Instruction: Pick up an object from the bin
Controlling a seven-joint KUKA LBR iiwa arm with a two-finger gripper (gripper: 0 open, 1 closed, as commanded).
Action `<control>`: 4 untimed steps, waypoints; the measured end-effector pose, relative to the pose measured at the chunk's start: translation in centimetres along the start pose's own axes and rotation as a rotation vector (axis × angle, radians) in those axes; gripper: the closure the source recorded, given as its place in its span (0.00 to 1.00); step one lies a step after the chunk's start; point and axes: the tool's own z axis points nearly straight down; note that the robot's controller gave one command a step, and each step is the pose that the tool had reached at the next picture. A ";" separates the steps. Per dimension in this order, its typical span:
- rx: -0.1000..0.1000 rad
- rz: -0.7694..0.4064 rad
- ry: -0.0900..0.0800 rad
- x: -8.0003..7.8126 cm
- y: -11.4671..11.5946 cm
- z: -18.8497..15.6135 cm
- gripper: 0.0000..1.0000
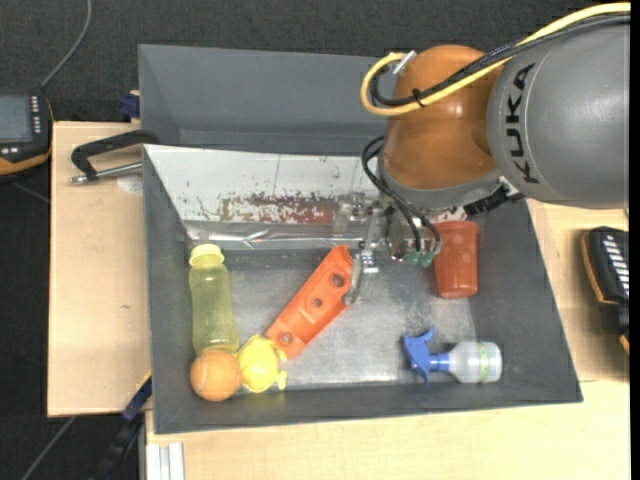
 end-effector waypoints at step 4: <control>0.000 -0.336 -0.007 -0.9 0.1 7.3 0.00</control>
Offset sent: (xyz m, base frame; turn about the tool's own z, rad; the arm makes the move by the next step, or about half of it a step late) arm -0.0013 -0.0114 -0.0883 0.0854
